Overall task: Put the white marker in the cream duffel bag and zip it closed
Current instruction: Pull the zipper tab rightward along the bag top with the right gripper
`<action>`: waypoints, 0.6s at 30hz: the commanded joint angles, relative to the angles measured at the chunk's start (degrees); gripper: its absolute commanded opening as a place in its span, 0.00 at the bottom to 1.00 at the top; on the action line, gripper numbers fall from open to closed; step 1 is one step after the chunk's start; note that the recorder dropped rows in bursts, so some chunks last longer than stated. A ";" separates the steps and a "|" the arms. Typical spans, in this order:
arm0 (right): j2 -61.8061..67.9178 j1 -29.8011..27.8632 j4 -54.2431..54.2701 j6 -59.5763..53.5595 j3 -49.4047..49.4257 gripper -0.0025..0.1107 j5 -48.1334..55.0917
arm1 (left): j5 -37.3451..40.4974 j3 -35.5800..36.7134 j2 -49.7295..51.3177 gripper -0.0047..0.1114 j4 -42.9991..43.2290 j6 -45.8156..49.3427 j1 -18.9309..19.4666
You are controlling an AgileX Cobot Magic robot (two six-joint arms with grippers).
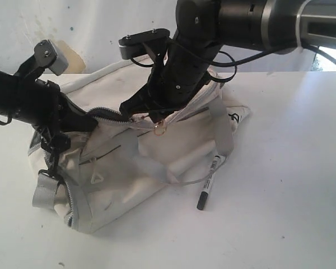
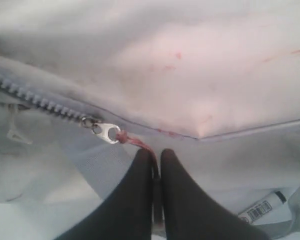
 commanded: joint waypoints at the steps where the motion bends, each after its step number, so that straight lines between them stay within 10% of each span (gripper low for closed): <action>1: -0.67 -3.10 -2.49 0.40 0.06 0.02 -1.38 | 2.69 0.10 -0.90 0.04 0.22 -2.65 0.50; 18: -0.67 -17.58 -8.71 0.40 0.06 0.02 -9.20 | -0.05 0.10 -0.90 0.04 8.74 -12.44 0.50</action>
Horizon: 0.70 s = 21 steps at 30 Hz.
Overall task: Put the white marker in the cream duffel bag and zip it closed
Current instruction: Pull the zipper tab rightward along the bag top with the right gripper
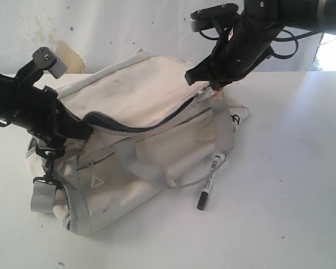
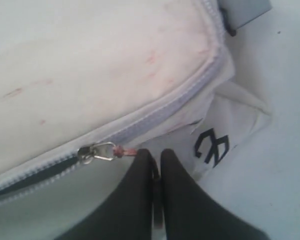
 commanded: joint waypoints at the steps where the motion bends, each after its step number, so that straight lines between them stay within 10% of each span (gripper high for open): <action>1: -0.67 -3.09 -2.20 0.40 0.06 0.02 -3.90 | -0.63 0.10 -0.80 0.04 2.73 -1.44 0.29; 21: 2.91 -7.07 -2.25 0.86 0.06 0.02 -11.71 | -1.32 0.10 -0.80 0.04 3.12 -1.12 0.29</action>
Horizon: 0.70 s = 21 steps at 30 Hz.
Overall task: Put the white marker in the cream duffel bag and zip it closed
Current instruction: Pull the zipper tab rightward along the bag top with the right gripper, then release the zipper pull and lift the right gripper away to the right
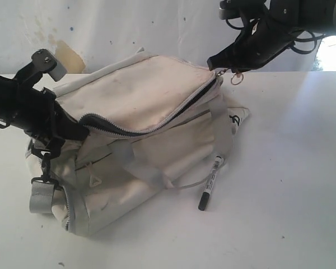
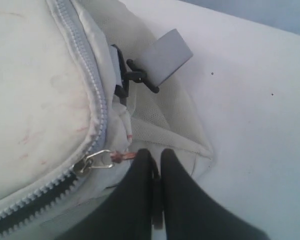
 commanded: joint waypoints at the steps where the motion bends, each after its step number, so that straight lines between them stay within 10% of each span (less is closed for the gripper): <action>1: 0.02 -0.76 -0.47 0.48 0.06 0.02 -0.21 | 0.05 0.10 -0.80 0.04 0.86 -0.06 0.29; 13: -1.42 -0.64 9.98 0.48 0.06 0.42 4.80 | -1.33 0.10 -0.80 0.05 1.00 -0.05 0.29; 21: -4.60 -0.64 12.55 0.48 0.06 0.43 15.82 | -2.08 0.10 -0.80 0.41 1.00 -0.05 0.29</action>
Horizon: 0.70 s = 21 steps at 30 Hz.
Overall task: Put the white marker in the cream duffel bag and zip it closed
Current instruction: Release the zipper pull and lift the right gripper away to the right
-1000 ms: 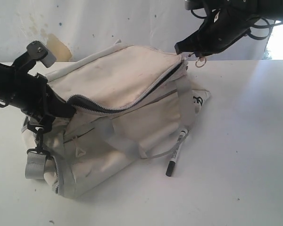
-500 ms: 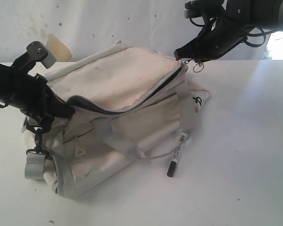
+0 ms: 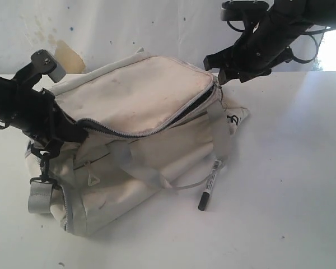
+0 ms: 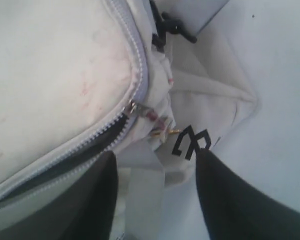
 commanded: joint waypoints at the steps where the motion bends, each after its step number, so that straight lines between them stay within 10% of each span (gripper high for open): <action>1: -2.62 -0.54 2.23 0.48 0.06 0.43 6.82 | -1.42 0.10 -0.80 0.46 -0.05 -0.16 0.26; 7: -4.69 -0.54 2.23 0.80 0.06 0.36 13.30 | -1.80 0.10 -0.80 0.66 -0.05 -0.16 0.26; 14: -6.93 -0.54 1.79 3.05 0.46 0.25 20.34 | -1.63 0.10 -1.08 0.66 0.12 -1.85 0.26; 21: -12.99 -0.54 1.50 4.40 7.04 0.25 20.03 | -0.65 0.10 -5.98 0.43 3.39 -3.01 0.15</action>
